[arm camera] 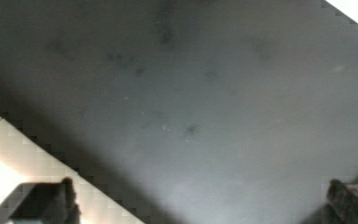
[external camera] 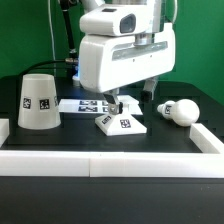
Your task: Assemble lamp
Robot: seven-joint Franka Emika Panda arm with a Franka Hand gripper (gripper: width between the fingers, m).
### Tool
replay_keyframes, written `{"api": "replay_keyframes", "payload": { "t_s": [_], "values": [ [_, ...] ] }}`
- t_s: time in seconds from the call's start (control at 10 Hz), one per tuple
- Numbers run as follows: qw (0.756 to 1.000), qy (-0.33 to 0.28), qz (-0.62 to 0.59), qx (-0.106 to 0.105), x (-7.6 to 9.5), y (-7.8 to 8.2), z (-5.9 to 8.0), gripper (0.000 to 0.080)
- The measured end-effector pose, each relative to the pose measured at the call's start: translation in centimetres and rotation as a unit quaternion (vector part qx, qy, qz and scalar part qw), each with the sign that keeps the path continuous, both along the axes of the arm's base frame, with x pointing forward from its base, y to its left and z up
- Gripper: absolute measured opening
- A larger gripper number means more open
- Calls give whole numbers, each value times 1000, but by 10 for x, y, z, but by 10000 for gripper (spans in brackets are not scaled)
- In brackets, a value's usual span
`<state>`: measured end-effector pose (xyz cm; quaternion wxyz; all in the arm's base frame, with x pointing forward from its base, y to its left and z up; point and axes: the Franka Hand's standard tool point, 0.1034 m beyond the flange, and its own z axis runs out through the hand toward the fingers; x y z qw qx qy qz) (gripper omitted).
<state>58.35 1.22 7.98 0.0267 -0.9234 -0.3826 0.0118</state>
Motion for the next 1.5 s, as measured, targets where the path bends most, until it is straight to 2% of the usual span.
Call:
{"api": "replay_keyframes", "payload": {
  "t_s": [0.4, 0.5, 0.6, 0.8, 1.0, 1.3, 1.4, 1.5],
  "values": [
    [1000, 1, -3, 0, -2, -3, -1, 700],
    [1000, 3, -20, -5, -12, -13, 0, 700],
    [998, -3, -58, -10, -24, -13, 3, 700],
    [994, -6, -104, -14, -55, -6, 6, 700],
    [991, -9, -135, -15, -81, -2, 3, 700],
    [991, -7, -133, -15, -81, -2, 1, 700],
    [986, -9, -165, -15, -84, -1, 1, 700],
    [977, -7, -211, -18, -95, 1, 1, 700]
  ]
}}
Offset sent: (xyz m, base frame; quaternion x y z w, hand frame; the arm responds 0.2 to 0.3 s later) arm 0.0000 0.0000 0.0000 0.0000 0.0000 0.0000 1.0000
